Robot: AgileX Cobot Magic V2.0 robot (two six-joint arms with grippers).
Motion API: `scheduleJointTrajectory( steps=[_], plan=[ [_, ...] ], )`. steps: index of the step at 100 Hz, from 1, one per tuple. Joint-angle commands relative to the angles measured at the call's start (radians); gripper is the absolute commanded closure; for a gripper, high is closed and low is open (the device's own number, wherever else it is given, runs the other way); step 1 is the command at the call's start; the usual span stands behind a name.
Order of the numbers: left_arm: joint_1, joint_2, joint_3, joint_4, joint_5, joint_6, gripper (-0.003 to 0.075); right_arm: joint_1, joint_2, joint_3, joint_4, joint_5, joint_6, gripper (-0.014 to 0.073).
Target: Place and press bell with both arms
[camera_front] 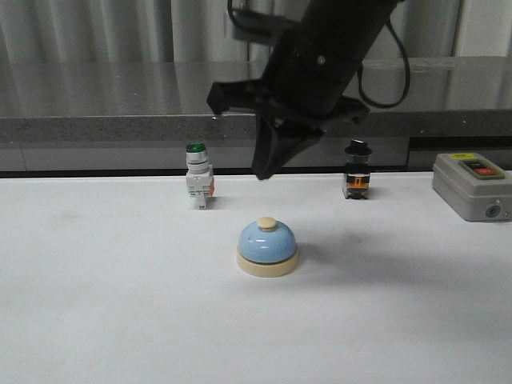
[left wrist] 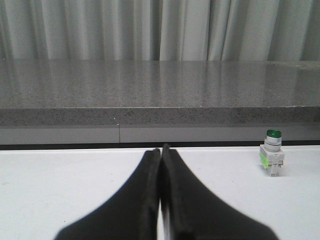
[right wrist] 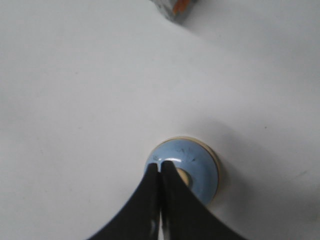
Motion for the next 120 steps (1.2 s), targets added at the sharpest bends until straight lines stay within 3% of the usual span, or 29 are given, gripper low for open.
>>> scheduleJointTrajectory(
  steps=[1, 33, 81, 120],
  plan=[
    [-0.001, -0.029, 0.042, -0.001, -0.087, -0.006, 0.0741, -0.009, -0.105, -0.022, -0.008, -0.043, -0.009, 0.0654],
    [-0.001, -0.029, 0.042, -0.001, -0.087, -0.006, 0.0741, -0.117, -0.314, 0.095, -0.015, -0.101, -0.008, 0.0654],
    [-0.001, -0.029, 0.042, -0.001, -0.087, -0.006, 0.0741, -0.384, -0.767, 0.507, -0.050, -0.255, -0.008, 0.0654],
    [-0.001, -0.029, 0.042, -0.001, -0.087, -0.006, 0.0741, -0.414, -1.172, 0.758, -0.099, -0.297, -0.008, 0.0654]
  ],
)
